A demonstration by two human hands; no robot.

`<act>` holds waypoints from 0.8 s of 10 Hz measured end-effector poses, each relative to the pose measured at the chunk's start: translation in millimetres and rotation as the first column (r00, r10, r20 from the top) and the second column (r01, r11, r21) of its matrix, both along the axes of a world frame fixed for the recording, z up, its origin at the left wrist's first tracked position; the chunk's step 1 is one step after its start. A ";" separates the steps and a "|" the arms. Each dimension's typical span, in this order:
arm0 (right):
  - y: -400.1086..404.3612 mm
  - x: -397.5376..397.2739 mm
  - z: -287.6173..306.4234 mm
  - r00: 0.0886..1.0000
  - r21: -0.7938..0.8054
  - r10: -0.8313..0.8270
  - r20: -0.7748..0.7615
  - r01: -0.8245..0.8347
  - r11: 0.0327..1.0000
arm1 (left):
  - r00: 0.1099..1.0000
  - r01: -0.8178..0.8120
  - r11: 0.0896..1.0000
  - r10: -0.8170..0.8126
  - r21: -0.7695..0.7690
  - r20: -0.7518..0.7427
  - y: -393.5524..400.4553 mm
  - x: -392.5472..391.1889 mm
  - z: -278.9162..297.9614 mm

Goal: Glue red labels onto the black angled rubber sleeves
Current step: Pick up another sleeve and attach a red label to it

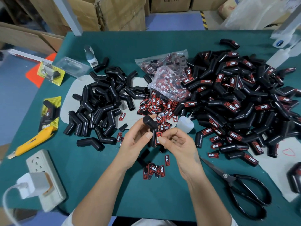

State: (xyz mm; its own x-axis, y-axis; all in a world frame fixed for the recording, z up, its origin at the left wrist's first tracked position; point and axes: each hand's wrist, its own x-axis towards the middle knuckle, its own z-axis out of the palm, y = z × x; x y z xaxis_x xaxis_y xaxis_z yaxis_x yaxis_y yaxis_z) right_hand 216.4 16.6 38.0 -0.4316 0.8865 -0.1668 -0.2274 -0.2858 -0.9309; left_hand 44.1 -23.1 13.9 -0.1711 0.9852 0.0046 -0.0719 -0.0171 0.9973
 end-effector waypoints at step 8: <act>-0.3 -0.2 -0.6 0.998 0.009 -0.027 0.052 0.026 1.000 | 1.000 -0.010 1.000 0.010 0.025 -0.015 -0.5 0.6 3.2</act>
State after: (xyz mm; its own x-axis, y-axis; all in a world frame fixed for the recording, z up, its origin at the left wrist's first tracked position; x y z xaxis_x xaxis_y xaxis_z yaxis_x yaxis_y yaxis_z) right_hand 216.2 16.2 37.5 -0.3988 0.8990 -0.1808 -0.1859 -0.2723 -0.9441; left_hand 44.7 -23.6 17.1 -0.1809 0.9830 0.0321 -0.0564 -0.0429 0.9975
